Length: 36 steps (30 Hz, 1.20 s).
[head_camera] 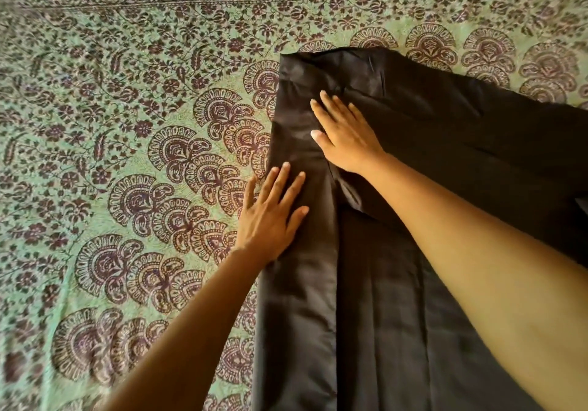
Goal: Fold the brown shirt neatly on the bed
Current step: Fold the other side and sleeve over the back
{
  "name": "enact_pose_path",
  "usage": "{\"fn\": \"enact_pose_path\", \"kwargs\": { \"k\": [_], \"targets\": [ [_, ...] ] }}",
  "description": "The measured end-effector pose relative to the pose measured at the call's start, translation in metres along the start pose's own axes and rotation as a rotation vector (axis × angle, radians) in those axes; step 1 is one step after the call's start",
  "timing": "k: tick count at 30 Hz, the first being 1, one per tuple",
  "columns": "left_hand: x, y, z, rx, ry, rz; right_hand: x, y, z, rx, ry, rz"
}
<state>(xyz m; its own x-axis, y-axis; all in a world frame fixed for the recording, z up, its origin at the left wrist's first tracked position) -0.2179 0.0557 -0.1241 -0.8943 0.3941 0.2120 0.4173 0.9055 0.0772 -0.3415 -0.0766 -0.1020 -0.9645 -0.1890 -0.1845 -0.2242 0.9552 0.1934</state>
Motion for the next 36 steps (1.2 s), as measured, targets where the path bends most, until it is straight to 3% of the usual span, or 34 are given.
{"fn": "enact_pose_path", "kwargs": {
  "k": [11, 14, 18, 22, 25, 32, 36],
  "targets": [
    [0.000, -0.001, 0.009, -0.010, -0.059, 0.059, -0.012, -0.046, 0.017, -0.234, 0.079, 0.072],
    [-0.002, -0.002, 0.003, -0.004, -0.055, 0.074, -0.015, -0.040, 0.007, -0.156, 0.050, 0.051],
    [0.012, 0.003, -0.010, 0.048, 0.042, 0.303, -0.023, 0.011, -0.006, 0.104, -0.108, -0.075],
    [0.044, 0.040, 0.008, -0.030, -0.017, 0.601, -0.009, 0.077, 0.029, -0.081, -0.059, -0.158],
    [0.058, 0.067, 0.021, -0.124, -0.115, 0.661, 0.005, 0.091, 0.043, -0.094, 0.120, -0.137],
    [0.108, 0.194, 0.040, -0.245, -0.065, 0.827, 0.002, 0.088, 0.041, -0.176, 0.235, -0.057],
    [0.120, 0.216, 0.036, -0.217, -0.012, 0.808, -0.007, 0.094, 0.035, -0.176, 0.318, 0.035]
  ]
}}
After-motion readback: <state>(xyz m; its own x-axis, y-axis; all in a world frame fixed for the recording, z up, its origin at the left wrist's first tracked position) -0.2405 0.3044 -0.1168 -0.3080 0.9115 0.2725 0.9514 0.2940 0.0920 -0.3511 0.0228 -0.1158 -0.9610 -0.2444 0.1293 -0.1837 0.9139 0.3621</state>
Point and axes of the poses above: each hand's wrist, its own y-axis away from the middle knuckle, its own z-axis out of the palm, x = y × z, the point moved 6 cm from there along -y, towards the middle knuckle, and after that the axes turned 13 degrees about z, right-handed, at the moved point
